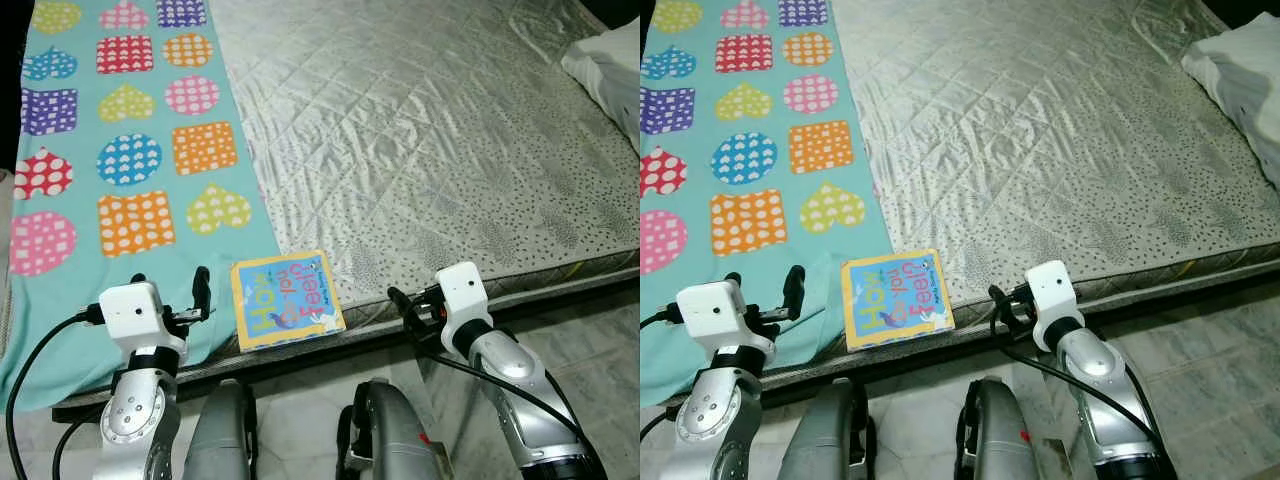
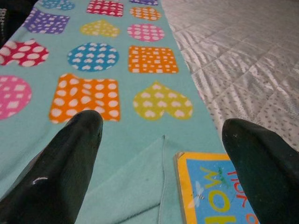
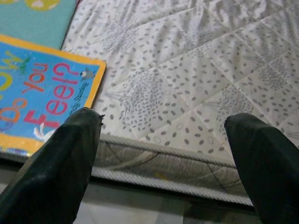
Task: Clean up the room
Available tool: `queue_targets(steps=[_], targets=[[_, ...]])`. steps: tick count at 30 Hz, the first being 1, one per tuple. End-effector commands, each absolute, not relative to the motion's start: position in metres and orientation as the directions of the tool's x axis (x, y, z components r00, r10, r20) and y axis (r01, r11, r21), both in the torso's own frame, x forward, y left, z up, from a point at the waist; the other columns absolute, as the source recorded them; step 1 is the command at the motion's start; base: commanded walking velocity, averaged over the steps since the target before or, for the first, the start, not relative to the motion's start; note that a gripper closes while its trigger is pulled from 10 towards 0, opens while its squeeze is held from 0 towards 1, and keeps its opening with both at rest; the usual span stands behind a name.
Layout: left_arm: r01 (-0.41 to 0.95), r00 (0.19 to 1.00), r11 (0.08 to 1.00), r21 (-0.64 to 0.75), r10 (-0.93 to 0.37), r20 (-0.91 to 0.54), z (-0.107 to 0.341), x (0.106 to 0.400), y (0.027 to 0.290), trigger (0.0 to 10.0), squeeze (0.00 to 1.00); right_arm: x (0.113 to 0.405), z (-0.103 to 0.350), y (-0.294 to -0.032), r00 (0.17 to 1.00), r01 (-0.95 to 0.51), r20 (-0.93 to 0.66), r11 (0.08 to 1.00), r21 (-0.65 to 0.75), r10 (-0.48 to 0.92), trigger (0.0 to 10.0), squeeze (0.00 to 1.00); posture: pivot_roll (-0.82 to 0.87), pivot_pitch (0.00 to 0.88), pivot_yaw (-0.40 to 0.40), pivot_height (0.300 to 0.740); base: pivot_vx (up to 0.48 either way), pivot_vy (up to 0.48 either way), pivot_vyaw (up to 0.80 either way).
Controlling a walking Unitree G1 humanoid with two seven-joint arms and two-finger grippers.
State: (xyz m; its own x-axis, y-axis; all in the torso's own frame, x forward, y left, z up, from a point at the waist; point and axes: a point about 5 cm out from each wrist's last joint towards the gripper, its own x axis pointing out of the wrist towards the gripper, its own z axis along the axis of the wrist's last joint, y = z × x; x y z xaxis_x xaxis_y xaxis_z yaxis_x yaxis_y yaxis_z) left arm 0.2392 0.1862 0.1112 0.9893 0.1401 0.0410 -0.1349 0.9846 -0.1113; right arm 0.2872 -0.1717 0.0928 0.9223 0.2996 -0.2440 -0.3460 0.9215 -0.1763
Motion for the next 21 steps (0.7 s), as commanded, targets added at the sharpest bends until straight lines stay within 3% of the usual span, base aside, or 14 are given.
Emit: queue_targets(steps=[1,8,21], targets=[[-0.151,0.988,0.983,-0.104,0.153,0.012,0.106,0.235,0.189,10.0,0.00,0.284,0.091,-0.174,0.920,-0.350,-0.250,0.920,-0.175,0.303,10.0,0.00,0.06,0.296,-0.067,0.626,0.000,0.000,0.00],[-0.179,0.984,0.979,-0.095,0.180,0.005,0.105,0.235,0.191,10.0,0.00,0.285,0.090,-0.174,0.919,-0.352,-0.251,0.919,-0.176,0.304,10.0,0.00,0.06,0.297,-0.068,0.582,0.000,0.000,0.00],[-0.223,0.974,0.971,-0.087,0.224,0.009,0.106,0.235,0.194,10.0,0.00,0.294,0.094,-0.181,0.924,-0.345,-0.243,0.918,-0.195,0.295,10.0,0.00,0.07,0.293,-0.071,0.582,0.000,0.000,0.00]])
